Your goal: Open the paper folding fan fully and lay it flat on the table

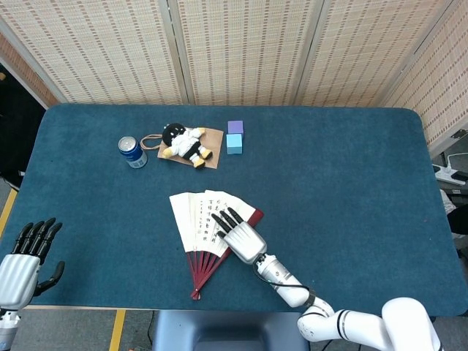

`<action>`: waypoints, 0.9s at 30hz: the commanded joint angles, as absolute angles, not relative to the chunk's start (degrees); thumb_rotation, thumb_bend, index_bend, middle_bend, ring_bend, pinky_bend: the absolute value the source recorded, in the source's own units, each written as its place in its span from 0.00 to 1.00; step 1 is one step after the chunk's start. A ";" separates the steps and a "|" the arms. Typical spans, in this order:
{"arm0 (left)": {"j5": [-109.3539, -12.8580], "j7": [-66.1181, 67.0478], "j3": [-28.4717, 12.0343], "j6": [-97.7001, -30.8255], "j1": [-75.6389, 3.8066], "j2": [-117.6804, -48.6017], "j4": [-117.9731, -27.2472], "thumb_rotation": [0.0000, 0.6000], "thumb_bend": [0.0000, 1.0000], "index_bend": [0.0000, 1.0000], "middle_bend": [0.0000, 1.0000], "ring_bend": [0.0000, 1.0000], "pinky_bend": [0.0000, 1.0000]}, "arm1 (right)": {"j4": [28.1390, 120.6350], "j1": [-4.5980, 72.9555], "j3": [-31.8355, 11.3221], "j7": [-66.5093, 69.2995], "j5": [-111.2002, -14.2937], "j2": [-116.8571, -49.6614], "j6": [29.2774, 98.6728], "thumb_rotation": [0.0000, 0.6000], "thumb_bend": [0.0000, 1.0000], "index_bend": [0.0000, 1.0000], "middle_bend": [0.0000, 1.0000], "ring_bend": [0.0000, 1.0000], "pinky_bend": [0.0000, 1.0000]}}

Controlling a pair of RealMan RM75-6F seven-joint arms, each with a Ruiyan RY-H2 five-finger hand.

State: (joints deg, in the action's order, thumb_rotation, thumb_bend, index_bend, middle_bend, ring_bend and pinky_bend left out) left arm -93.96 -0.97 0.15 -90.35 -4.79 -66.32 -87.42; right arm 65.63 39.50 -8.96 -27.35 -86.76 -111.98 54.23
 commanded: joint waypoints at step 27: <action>-90.92 -0.61 -2.06 -91.17 -4.02 -67.89 -86.96 1.00 0.44 0.10 0.00 0.00 0.04 | 54.34 43.47 -9.68 -16.84 -94.28 -118.48 71.99 1.00 0.60 0.61 0.16 0.00 0.11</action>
State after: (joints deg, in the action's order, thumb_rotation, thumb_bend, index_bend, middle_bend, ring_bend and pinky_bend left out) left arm -90.73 2.25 -2.56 -93.02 -3.26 -68.39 -86.95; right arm 51.05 42.83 -8.60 -16.79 -93.87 -120.36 71.17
